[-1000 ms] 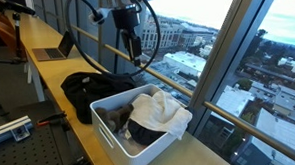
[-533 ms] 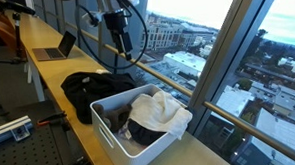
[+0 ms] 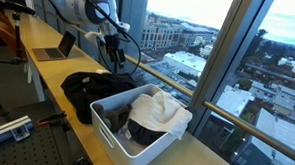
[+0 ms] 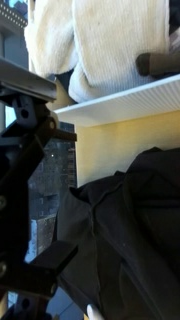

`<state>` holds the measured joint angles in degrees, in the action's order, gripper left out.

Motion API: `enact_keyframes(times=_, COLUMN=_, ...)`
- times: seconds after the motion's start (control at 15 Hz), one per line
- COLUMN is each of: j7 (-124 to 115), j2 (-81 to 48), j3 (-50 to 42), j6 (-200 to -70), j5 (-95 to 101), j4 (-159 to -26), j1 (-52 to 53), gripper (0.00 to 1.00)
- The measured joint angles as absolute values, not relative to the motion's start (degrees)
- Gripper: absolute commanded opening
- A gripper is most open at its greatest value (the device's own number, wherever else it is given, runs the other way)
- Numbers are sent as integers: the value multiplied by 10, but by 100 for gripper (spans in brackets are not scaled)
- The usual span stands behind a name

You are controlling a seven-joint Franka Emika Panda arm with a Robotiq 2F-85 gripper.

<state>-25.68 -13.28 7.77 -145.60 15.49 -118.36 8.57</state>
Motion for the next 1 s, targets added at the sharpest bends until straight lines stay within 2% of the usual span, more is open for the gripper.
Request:
enact_keyframes(times=0.6, j7=-221, j2=-303, j3=75, j6=-1433, j5=166, j4=-977, j1=199, gripper=100)
enact_keyframes(times=1.0, j7=-166, j2=-436, j3=75, j6=-1404, j5=159, j4=-826, j1=236, gripper=100)
